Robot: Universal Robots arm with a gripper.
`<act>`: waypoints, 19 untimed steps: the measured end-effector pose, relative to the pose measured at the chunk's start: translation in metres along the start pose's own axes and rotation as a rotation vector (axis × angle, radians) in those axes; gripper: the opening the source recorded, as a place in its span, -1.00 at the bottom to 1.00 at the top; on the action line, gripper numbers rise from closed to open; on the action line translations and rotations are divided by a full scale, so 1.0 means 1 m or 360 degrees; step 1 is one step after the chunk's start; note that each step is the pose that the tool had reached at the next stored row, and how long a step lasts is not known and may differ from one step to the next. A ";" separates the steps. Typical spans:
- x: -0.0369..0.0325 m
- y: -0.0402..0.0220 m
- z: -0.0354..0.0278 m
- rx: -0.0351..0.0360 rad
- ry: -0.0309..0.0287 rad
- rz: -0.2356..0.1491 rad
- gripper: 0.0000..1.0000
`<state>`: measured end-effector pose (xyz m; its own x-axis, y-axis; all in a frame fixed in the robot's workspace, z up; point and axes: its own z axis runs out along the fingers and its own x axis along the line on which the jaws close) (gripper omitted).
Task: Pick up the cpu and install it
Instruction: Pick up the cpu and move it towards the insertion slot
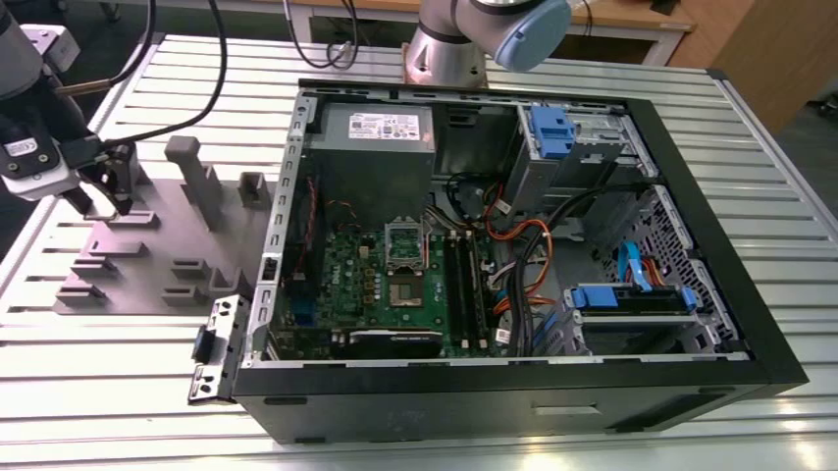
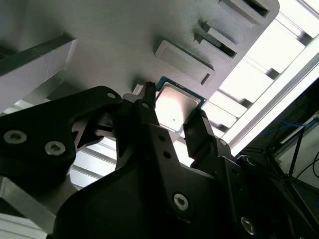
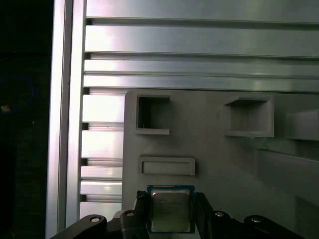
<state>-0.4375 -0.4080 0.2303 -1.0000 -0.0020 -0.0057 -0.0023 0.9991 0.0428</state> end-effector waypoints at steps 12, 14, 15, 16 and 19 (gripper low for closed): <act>0.0000 0.0002 -0.0052 0.0000 0.00000 0.0000 -0.06; -0.0001 0.0003 -0.0058 0.0000 -0.00001 0.0000 -0.06; 0.0000 0.0003 -0.0061 0.0000 0.00000 0.0000 -0.06; 0.0000 0.0003 -0.0064 0.0000 0.00000 0.0000 -0.06; -0.0001 0.0003 -0.0071 0.0000 0.00000 0.0000 -0.06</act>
<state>-0.4374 -0.4080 0.2375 -1.0000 -0.0021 -0.0057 -0.0023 0.9991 0.0425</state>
